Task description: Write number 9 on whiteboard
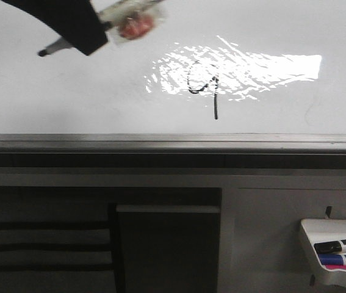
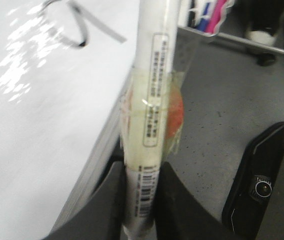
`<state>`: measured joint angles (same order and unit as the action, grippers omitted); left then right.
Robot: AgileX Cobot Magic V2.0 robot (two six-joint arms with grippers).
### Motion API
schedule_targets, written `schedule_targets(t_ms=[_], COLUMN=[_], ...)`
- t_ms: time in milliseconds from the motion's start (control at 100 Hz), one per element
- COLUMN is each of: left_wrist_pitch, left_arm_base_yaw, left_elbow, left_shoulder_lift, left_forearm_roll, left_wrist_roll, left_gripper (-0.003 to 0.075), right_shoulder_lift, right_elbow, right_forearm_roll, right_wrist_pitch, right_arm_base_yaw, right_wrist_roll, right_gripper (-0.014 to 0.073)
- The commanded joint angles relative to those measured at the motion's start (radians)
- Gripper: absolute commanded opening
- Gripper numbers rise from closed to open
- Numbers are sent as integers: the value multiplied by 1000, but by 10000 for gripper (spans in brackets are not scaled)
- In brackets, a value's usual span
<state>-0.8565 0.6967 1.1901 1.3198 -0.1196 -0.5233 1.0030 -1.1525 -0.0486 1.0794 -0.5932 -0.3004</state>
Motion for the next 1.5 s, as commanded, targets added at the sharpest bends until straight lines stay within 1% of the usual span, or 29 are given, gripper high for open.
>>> schedule_targets(t_ms=[0, 40, 120, 260, 340, 400, 550, 670, 900, 940, 1000, 1020, 1040, 1070, 1080, 1100, 1140, 1210, 1250, 1380, 1490], left_wrist_pitch=[14, 14, 65, 267, 393, 454, 570, 606, 624, 628, 630, 630, 628, 628, 628, 628, 628, 626, 623, 599, 521], left_arm_base_yaw=[-85, -127, -236, -393, -455, -493, -542, -544, -544, -544, -544, -544, -544, -544, -544, -544, -544, -544, -544, -544, -544], left_elbow=[22, 5, -43, -155, -216, -253, -293, -293, -293, -293, -293, -293, -293, -293, -293, -293, -293, -293, -293, -293, -293], left_shoulder_lift=[-46, -51, -58, -58, -54, -43, -7, 29, 49, 49, 49, 49, 49, 49, 49, 47, 42, 22, 6, -97, -209], left_forearm_roll=[104, 120, 120, 92, 49, 21, -71, -79, -90, -90, -90, -90, -90, -90, -90, -90, -90, -90, -90, -90, -90], left_wrist_roll=[226, 282, 335, 408, 409, 409, 409, 409, 409, 409, 409, 408, 408, 408, 408, 406, 406, 404, 404, 393, 329], left_gripper=[-20, -20, -20, -20, -20, -20, -20, -20, -15, 0, 65, 105, 127, 187, 187, 238, 309, 388, 402, 398, 398], right_shoulder_lift=[-43, -56, -75, -95, -96, -96, -96, -96, -96, -96, -96, -96, -96, -96, -96, -96, -96, -96, -96, -111, -140], right_elbow=[-31, -31, -31, -31, -31, -31, -31, -31, -31, -31, -31, -31, -31, -31, -31, -31, -31, -31, -31, -31, -30], right_forearm_roll=[-68, -69, -69, -69, -69, -69, -69, -69, -69, -69, -69, -69, -69, -69, -69, -69, -69, -69, -73, -77, -82], right_wrist_pitch=[-30, -26, -25, -25, -25, -25, -27, -29, -29, -29, -29, -29, -29, -29, -29, -29, -29, -29, -25, -11, 11], right_arm_base_yaw=[36, 55, 85, 108, 108, 108, 108, 108, 108, 108, 108, 108, 108, 108, 108, 108, 108, 108, 108, 108, 108], right_wrist_roll=[66, 66, 66, 66, 66, 66, 66, 66, 66, 66, 66, 66, 66, 66, 66, 66, 66, 66, 66, 101, 223], right_gripper=[365, 365, 365, 365, 365, 365, 365, 365, 365, 365, 365, 365, 365, 365, 365, 365, 365, 365, 365, 365, 365])
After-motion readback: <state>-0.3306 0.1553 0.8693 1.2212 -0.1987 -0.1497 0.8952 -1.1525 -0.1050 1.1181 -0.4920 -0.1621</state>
